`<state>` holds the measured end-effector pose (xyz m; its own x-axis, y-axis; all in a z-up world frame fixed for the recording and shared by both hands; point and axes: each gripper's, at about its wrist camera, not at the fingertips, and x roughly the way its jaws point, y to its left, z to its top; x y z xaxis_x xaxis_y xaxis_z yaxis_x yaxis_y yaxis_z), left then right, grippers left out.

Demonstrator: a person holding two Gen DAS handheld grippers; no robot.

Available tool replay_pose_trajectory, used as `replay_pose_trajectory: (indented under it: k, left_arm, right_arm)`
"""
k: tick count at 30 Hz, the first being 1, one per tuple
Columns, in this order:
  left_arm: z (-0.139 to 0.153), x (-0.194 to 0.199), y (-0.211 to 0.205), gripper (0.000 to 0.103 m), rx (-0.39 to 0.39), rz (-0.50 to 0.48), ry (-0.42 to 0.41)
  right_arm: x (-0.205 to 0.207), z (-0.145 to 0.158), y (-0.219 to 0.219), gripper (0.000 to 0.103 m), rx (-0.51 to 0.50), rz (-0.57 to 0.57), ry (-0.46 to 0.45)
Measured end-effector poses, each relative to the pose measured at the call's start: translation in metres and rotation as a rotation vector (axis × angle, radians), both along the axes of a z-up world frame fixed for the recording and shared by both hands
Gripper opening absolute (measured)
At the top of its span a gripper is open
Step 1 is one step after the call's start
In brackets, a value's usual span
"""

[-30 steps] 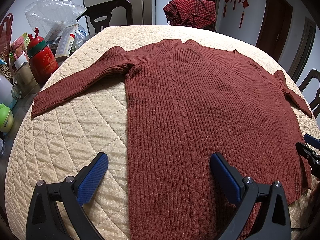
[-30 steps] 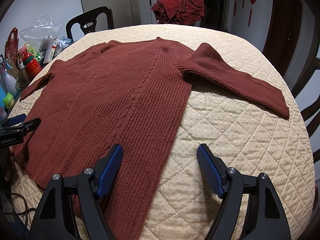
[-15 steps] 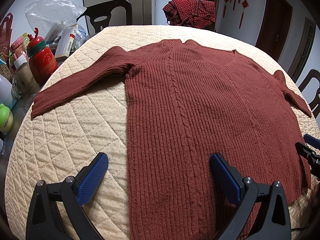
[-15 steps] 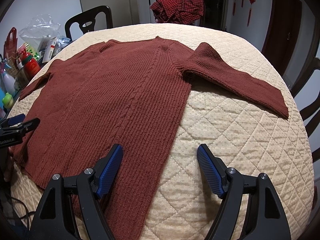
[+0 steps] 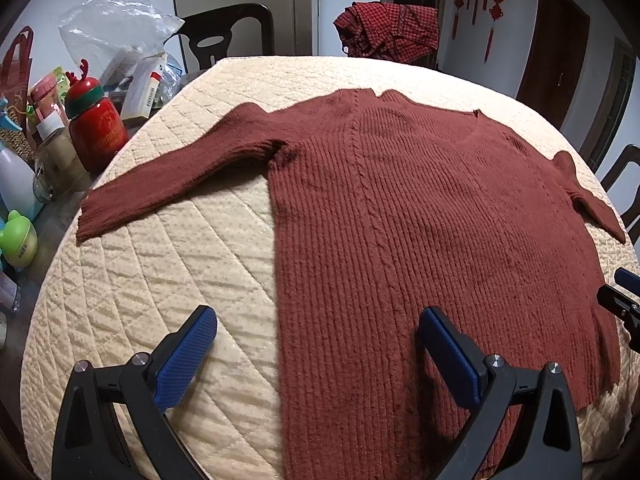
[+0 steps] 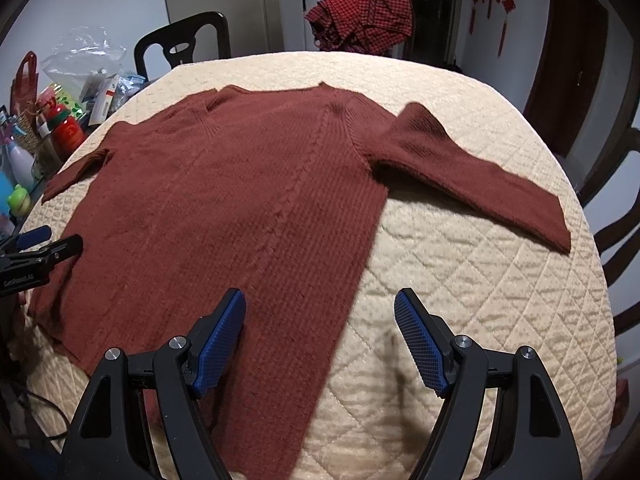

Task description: Fold small clothes

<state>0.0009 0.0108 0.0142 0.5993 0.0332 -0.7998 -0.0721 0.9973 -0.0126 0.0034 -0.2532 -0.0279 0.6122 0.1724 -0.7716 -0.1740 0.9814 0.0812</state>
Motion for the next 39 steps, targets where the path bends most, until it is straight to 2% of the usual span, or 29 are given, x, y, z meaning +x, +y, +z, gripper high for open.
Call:
replay_pose_trajectory:
  k: [9, 21, 29, 31, 32, 35, 36, 37, 38, 39]
  left_arm:
    - [0.01, 0.01, 0.027, 0.1, -0.005, 0.044, -0.045]
    - [-0.002, 0.032, 0.132, 0.088, -0.098, 0.306, -0.067]
    - [-0.014, 0.041, 0.167, 0.085, -0.184, 0.42, -0.057]
    - [-0.015, 0.046, 0.169, 0.083, -0.183, 0.441, -0.062]
    - [-0.015, 0.048, 0.169, 0.08, -0.175, 0.453, -0.064]
    - [-0.014, 0.052, 0.173, 0.06, -0.108, 0.497, -0.062]
    - [-0.014, 0.052, 0.174, 0.047, -0.092, 0.511, -0.066]
    - [-0.014, 0.053, 0.176, 0.041, -0.079, 0.523, -0.069]
    - [-0.013, 0.054, 0.178, 0.026, -0.071, 0.533, -0.071]
    - [-0.013, 0.055, 0.181, 0.016, -0.087, 0.531, -0.076]
  right_arm:
    - [0.015, 0.009, 0.015, 0.077, 0.004, 0.04, -0.023]
    - [0.039, 0.013, 0.037, 0.077, -0.01, 0.09, -0.028]
    - [0.049, 0.018, 0.041, 0.077, 0.006, 0.112, -0.037]
    - [0.051, 0.02, 0.04, 0.077, 0.01, 0.113, -0.04]
    - [0.052, 0.02, 0.04, 0.077, 0.012, 0.113, -0.041]
    - [0.054, 0.02, 0.041, 0.077, 0.017, 0.116, -0.042]
    - [0.055, 0.019, 0.04, 0.077, 0.02, 0.118, -0.041]
    - [0.056, 0.019, 0.04, 0.077, 0.022, 0.119, -0.039]
    - [0.056, 0.018, 0.039, 0.077, 0.024, 0.12, -0.036]
    - [0.057, 0.016, 0.039, 0.077, 0.026, 0.12, -0.032]
